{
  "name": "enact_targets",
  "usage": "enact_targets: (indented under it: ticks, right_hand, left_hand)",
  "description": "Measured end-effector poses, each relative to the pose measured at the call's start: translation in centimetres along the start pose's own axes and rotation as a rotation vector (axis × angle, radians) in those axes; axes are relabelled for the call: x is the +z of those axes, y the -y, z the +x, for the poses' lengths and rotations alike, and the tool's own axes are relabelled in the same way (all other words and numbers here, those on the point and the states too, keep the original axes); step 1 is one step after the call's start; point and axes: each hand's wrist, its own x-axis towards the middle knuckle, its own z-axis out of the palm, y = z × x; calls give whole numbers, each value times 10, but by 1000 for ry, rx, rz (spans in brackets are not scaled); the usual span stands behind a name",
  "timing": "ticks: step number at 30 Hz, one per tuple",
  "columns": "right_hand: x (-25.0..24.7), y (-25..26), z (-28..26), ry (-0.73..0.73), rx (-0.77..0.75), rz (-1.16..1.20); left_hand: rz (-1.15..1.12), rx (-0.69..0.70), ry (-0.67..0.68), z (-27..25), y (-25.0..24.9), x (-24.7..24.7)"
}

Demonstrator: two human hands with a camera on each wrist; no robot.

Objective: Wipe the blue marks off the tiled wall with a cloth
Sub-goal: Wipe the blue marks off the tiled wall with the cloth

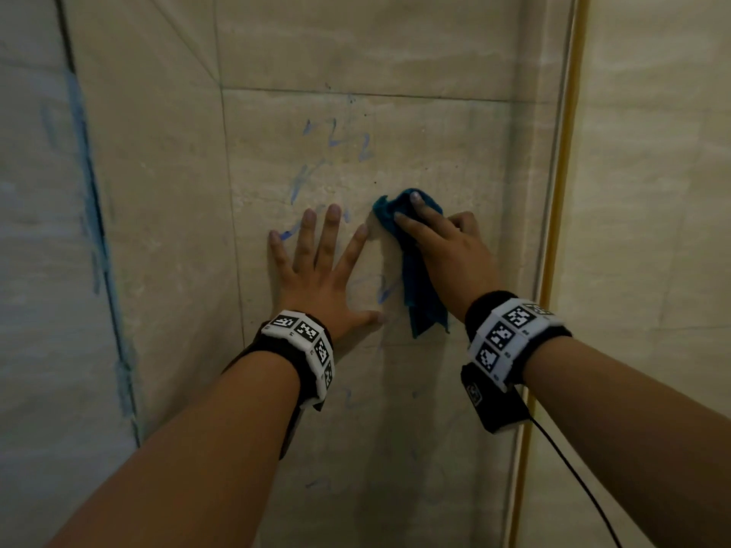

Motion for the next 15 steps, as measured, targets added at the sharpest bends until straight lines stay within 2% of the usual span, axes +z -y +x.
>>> enact_targets:
  ticks: [5, 8, 15]
  right_hand:
    - [7, 1, -4, -18, -19, -26]
    - [16, -4, -14, -68, -134, -37]
    - [15, -17, -30, -19, -314, -87]
  left_hand:
    - [-9, 4, -11, 0, 1, 1]
    - [-17, 0, -24, 1, 1, 1]
    - [-30, 5, -27, 0, 1, 1]
